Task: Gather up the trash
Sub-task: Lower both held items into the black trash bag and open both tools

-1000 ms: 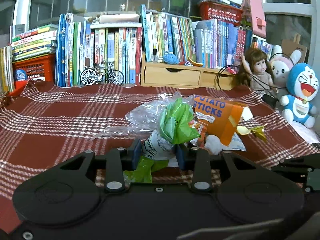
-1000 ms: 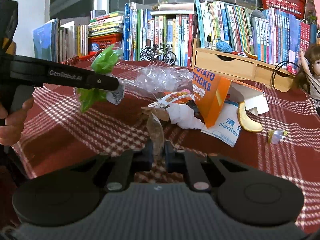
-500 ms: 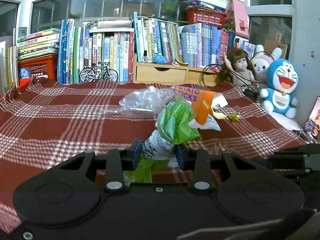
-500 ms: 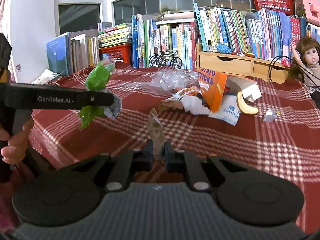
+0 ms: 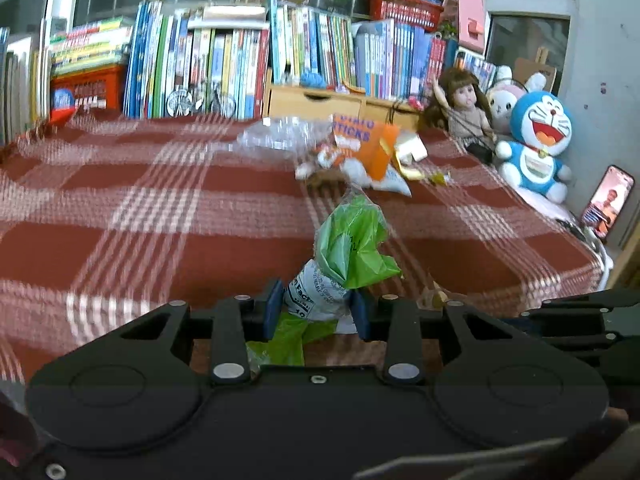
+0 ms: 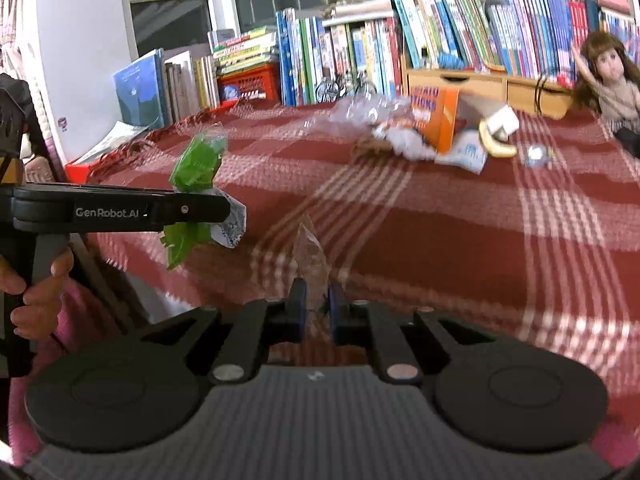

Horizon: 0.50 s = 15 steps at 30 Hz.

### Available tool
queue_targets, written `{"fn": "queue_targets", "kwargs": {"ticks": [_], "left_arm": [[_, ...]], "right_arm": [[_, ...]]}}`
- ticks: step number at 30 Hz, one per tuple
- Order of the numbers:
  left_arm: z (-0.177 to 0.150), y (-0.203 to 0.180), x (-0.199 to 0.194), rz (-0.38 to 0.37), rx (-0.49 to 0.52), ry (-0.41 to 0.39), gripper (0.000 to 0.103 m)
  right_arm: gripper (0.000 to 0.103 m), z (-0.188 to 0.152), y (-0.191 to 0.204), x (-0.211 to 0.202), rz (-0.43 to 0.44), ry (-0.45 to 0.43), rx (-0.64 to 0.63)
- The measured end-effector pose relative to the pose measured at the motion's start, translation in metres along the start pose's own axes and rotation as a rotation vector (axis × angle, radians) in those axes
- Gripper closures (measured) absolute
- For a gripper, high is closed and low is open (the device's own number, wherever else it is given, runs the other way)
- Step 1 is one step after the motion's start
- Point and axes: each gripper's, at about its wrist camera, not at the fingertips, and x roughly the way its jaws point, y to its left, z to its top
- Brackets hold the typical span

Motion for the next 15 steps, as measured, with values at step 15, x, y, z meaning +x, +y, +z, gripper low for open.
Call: {"fn": "queue_targets", "kwargs": {"ticks": [15], "left_arm": [[-0.090, 0.016, 0.050, 0.097, -0.133, 0.337, 0.069]], "right_arm": [[0.087, -0.082, -0.006, 0.053, -0.002, 0.277, 0.106]]}}
